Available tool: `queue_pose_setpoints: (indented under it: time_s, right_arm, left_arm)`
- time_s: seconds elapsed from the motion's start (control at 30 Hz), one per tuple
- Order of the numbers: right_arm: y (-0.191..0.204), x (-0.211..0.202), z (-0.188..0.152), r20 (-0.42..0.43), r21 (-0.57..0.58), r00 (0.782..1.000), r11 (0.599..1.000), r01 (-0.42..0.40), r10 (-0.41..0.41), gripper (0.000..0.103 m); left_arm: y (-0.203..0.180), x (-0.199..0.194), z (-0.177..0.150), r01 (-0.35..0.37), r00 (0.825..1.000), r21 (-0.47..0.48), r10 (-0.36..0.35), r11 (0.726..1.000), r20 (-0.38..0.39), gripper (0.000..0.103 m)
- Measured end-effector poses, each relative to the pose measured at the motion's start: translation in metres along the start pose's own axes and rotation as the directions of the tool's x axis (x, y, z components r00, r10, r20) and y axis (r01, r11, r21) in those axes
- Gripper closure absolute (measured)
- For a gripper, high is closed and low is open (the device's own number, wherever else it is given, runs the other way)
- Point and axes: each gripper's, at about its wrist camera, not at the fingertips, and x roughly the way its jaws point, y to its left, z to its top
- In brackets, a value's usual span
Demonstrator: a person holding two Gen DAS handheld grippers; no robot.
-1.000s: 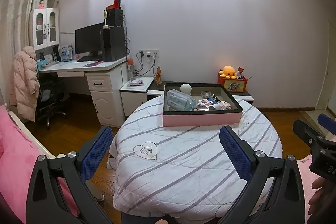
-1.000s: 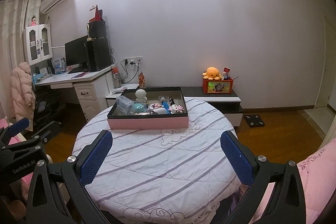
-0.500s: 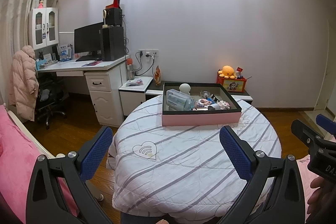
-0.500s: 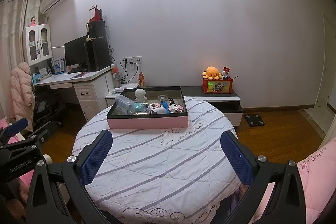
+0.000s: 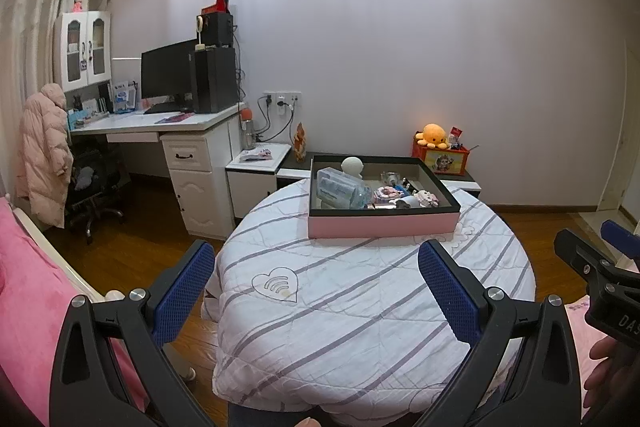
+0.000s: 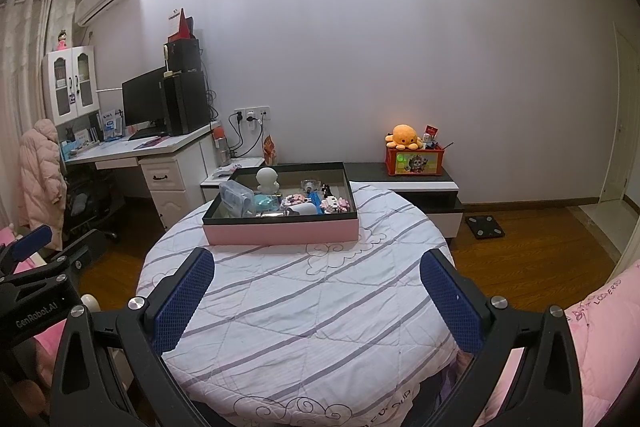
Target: Organize rigid objects
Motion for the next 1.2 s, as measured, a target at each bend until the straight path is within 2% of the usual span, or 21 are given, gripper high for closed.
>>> queue_pose_setpoints:
  time_s: [0.63,0.8,1.2]
  right_arm:
    - [-0.002,0.004,-0.004,-0.01,0.007,1.0,1.0,0.004,-0.004,0.0]
    - [-0.002,0.004,-0.004,-0.011,0.007,1.0,1.0,0.006,-0.005,0.0]
    - [-0.001,0.004,-0.004,-0.011,0.007,1.0,1.0,0.006,-0.006,0.0]
  left_arm:
    - [0.008,0.01,-0.002,0.049,0.998,-0.049,-0.051,0.998,-0.042,0.0]
    - [0.005,0.011,-0.002,0.025,0.999,-0.02,-0.026,0.999,-0.044,0.0]
    - [0.004,0.008,-0.001,0.046,0.998,-0.015,-0.047,0.999,-0.05,0.0]
